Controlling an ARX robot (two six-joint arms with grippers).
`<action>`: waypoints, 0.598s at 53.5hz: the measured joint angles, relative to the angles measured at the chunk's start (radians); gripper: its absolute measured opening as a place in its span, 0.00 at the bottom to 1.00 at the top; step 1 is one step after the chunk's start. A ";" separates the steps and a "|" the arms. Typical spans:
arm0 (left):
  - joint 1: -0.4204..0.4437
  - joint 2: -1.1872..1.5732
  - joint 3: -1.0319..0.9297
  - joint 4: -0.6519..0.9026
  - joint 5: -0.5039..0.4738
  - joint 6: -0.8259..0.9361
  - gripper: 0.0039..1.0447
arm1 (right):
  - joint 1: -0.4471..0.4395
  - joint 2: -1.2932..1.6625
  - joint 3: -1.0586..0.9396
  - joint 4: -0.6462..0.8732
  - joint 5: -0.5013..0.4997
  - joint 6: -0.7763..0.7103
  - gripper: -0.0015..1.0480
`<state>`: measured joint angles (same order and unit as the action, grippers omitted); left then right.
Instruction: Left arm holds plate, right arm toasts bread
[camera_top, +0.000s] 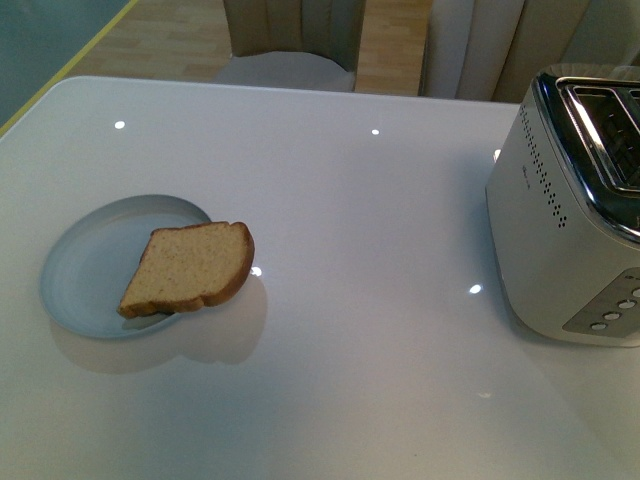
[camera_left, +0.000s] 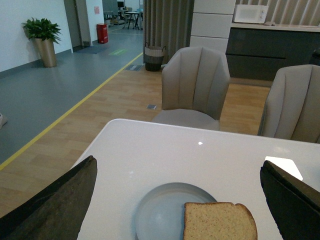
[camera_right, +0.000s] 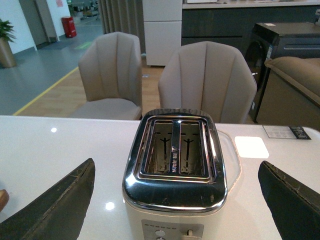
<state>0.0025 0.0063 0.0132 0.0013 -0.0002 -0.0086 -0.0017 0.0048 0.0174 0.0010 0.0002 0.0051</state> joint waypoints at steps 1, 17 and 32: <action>0.000 0.000 0.000 0.000 0.000 0.000 0.93 | 0.000 0.000 0.000 0.000 0.000 0.000 0.92; 0.000 0.000 0.000 0.000 0.000 0.000 0.93 | 0.000 0.000 0.000 0.000 0.000 0.000 0.92; 0.000 0.000 0.000 0.000 0.000 0.000 0.93 | 0.000 0.000 0.000 0.000 0.000 0.000 0.92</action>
<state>0.0025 0.0063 0.0132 0.0013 -0.0002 -0.0086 -0.0017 0.0048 0.0174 0.0010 0.0002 0.0051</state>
